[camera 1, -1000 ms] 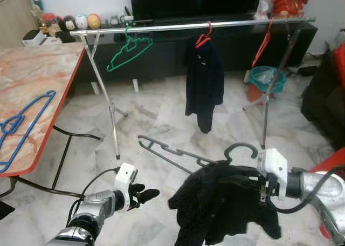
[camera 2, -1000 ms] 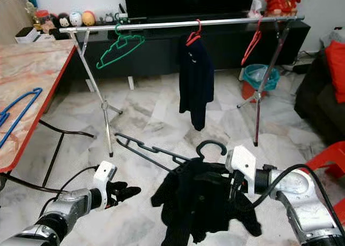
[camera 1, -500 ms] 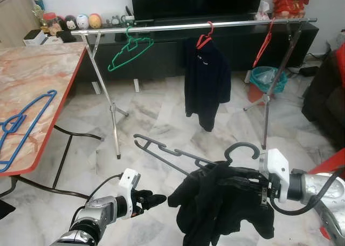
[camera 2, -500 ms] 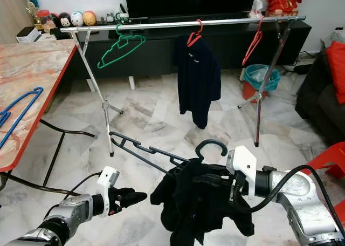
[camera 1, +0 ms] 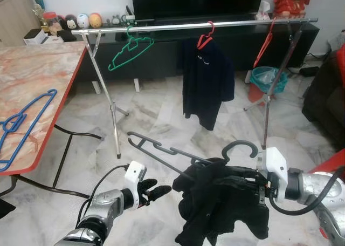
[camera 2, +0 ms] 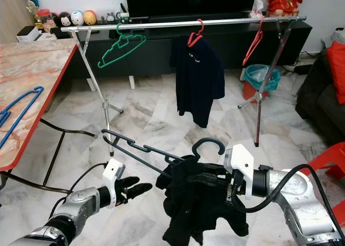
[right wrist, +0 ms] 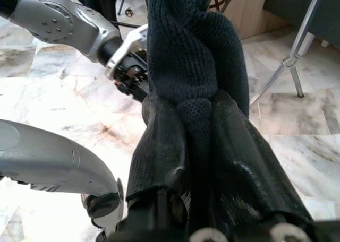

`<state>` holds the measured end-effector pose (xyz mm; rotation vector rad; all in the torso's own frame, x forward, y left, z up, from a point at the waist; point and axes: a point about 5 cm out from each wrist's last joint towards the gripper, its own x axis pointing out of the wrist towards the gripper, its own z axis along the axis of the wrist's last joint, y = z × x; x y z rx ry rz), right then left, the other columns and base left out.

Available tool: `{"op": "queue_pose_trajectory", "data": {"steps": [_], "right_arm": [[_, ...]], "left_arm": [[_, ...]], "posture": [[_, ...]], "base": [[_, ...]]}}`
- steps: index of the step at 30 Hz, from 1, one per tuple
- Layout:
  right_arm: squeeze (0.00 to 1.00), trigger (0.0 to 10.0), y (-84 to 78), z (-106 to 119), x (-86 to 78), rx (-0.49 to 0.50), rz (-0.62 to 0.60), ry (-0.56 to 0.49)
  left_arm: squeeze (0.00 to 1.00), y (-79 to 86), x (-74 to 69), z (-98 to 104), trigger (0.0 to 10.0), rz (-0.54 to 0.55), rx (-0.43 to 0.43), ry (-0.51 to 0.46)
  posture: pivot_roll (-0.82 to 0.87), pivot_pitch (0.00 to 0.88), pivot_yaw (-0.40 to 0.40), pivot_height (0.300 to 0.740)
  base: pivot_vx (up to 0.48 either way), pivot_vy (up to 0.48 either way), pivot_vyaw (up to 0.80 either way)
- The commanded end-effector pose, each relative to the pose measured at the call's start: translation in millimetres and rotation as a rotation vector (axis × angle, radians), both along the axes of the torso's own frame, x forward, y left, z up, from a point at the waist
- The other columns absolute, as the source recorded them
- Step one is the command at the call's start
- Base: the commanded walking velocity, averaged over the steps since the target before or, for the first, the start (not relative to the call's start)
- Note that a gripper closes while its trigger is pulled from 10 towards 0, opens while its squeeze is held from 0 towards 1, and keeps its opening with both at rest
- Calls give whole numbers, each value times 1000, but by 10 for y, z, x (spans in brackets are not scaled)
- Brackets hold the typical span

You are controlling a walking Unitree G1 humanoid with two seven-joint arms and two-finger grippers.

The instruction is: Hang hanger

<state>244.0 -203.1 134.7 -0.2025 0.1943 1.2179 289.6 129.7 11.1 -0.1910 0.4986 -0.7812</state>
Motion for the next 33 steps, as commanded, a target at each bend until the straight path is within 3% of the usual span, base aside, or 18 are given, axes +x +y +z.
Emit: {"op": "queue_pose_trajectory", "data": {"steps": [1, 6, 13, 26, 33], "right_arm": [[0, 10000, 44, 103, -5, 30, 30, -32], [0, 10000, 60, 118, -32, 41, 56, -20], [0, 10000, 65, 123, -171, 28, 187, 14], [0, 10000, -77, 86, -127, -29, 166, 41], [0, 10000, -72, 98, -118, -30, 183, 46]], "left_arm": [[0, 8, 20, 13, 10000, 16, -1, -5], [0, -10, 5, -8, 10000, 19, -4, 0], [0, 13, -28, -26, 10000, -1, -21, 12], [0, 129, -89, -41, 10000, -47, -56, 39], [0, 146, -278, -98, 10000, -257, -129, 147]], "posture": [[-68, 0, 15, 740], [-70, 0, 13, 740], [-67, 0, 11, 740], [-66, 0, 6, 740], [-66, 0, 1, 740]], "base": [[0, 0, 0], [0, 0, 0], [0, 0, 0], [0, 0, 0], [0, 0, 0]]}}
